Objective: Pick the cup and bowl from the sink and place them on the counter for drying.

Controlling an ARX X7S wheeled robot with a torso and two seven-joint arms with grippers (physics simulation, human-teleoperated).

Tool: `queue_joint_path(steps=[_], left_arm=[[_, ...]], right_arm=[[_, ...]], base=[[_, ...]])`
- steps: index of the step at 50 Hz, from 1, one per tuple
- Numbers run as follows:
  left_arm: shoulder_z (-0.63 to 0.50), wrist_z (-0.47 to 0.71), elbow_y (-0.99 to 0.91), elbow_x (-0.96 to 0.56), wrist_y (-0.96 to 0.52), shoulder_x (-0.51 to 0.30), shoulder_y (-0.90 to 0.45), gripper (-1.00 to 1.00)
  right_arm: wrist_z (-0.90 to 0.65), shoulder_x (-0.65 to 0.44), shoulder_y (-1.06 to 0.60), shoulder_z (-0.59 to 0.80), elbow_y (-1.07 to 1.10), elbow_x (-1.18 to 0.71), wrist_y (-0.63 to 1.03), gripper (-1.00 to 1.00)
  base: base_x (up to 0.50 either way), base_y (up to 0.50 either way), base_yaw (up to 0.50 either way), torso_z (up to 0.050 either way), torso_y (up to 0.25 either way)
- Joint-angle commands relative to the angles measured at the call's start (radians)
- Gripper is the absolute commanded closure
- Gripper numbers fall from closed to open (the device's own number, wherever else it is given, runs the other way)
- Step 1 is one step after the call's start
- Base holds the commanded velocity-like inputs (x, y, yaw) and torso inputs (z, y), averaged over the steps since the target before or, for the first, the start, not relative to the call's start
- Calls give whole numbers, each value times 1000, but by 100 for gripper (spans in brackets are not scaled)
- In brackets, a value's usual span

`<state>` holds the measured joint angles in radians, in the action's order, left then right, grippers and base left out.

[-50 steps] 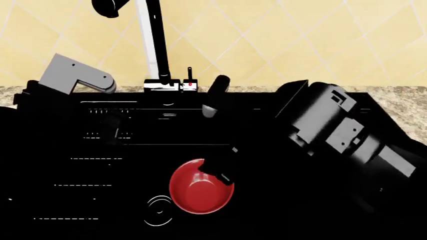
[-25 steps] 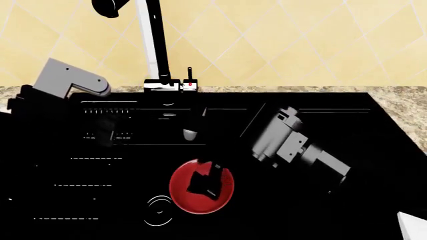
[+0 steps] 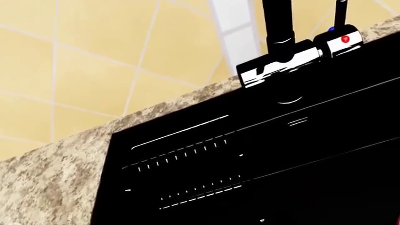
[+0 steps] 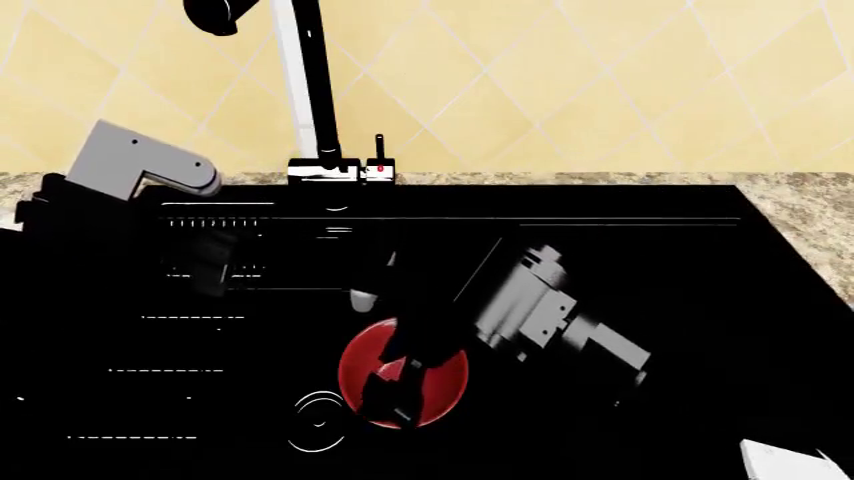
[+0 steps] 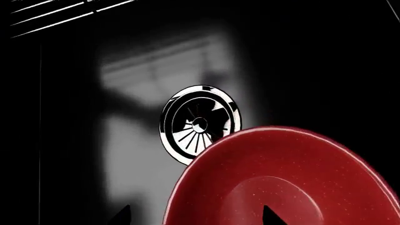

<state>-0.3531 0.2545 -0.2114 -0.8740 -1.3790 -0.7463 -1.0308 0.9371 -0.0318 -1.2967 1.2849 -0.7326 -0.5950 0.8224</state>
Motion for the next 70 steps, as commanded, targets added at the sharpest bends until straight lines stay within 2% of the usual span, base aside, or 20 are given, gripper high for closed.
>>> queue_joint_path(steps=[1, 23, 27, 35, 46, 47, 61, 70], left_arm=[[-5, -11, 8, -1, 21, -18, 12, -100], [-4, 19, 7, -11, 37, 0, 39, -100], [-8, 0, 13, -12, 46, -17, 38, -100], [-3, 34, 2, -23, 28, 7, 37, -100], [-10, 12, 14, -21, 51, -16, 42, -100], [-7, 26, 9, -24, 45, -6, 46, -100], [-3, 37, 2, -37, 44, -6, 51, -100], [-25, 8, 18, -27, 54, -25, 27, -100]], right_arm=[[12, 29, 29, 31, -53, -20, -12, -100], [-61, 30, 50, 126, -53, -111, 59, -100], [-74, 31, 45, 164, -55, -121, 65, -100], [-94, 31, 48, 203, -61, -135, 52, -100], [-100, 31, 55, 220, -61, -149, 35, -100], [-105, 30, 51, 220, -61, -149, 31, 100], [-150, 21, 20, 203, -22, -171, 39, 100], [-245, -31, -40, 88, 82, -253, 91, 100]], base=[[0, 0, 0, 0, 0], [0, 0, 0, 0, 0], [0, 0, 0, 0, 0], [0, 0, 0, 0, 0], [0, 0, 0, 0, 0], [0, 0, 0, 0, 0], [0, 0, 0, 0, 0], [0, 0, 0, 0, 0]])
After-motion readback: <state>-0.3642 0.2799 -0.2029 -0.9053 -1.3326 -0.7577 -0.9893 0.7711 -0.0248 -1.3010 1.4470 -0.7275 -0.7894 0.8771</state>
